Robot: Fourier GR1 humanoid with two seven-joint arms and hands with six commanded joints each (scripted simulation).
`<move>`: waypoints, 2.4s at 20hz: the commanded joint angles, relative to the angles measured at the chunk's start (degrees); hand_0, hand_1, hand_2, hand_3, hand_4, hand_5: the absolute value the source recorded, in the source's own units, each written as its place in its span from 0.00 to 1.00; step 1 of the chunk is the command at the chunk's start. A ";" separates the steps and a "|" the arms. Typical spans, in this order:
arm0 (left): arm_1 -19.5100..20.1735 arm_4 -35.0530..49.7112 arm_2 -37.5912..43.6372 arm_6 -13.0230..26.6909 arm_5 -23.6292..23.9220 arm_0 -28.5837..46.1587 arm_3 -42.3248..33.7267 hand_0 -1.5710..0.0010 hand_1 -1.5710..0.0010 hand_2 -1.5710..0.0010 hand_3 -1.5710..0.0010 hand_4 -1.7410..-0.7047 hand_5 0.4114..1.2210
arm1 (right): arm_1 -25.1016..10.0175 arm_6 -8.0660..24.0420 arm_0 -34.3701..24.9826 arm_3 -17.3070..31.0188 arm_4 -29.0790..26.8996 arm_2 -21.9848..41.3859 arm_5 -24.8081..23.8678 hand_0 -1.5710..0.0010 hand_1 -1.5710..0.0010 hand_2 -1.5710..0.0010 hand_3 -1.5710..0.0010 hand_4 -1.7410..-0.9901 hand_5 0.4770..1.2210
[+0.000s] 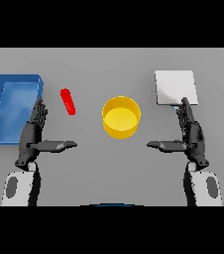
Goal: Pick up the red beaker and tilt it to pour out 1 green nut into yellow bowl. Pick up the yellow bowl and place it on the metallic measuring scale.
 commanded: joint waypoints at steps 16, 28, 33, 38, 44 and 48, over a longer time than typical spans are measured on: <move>3.73 -8.28 -6.39 3.76 -0.97 1.66 -5.62 1.00 1.00 1.00 1.00 0.47 0.33 | -4.52 -6.38 6.22 -7.86 13.14 6.83 -1.65 1.00 1.00 1.00 1.00 0.65 0.28; 2.85 -8.05 -0.80 1.33 0.07 -15.76 18.62 1.00 1.00 1.00 1.00 0.38 0.38 | -4.32 -5.39 6.16 -8.50 10.22 5.41 -0.86 1.00 1.00 1.00 1.00 0.54 0.28; 2.93 -7.63 1.25 -1.29 -0.18 -21.38 26.96 1.00 1.00 1.00 1.00 0.40 0.37 | -4.17 -4.07 5.30 -7.93 9.85 5.36 -0.59 1.00 1.00 1.00 1.00 0.54 0.28; 2.95 -7.96 2.09 -2.84 -0.08 -25.70 31.96 1.00 1.00 1.00 1.00 0.41 0.36 | -3.96 -5.59 5.76 -7.83 9.59 5.37 -0.45 1.00 1.00 1.00 1.00 0.55 0.28; 2.81 -7.53 3.52 -6.40 -0.19 -29.53 37.08 1.00 1.00 1.00 1.00 0.36 0.40 | -4.24 -4.58 5.15 -8.08 9.62 5.09 -0.67 1.00 1.00 1.00 1.00 0.59 0.28; 0.90 -6.35 5.09 -5.85 2.03 -30.87 38.65 0.71 0.69 0.68 0.69 0.29 0.58 | -4.70 -4.98 5.16 -8.38 10.28 5.17 -0.79 1.00 1.00 1.00 1.00 0.61 0.28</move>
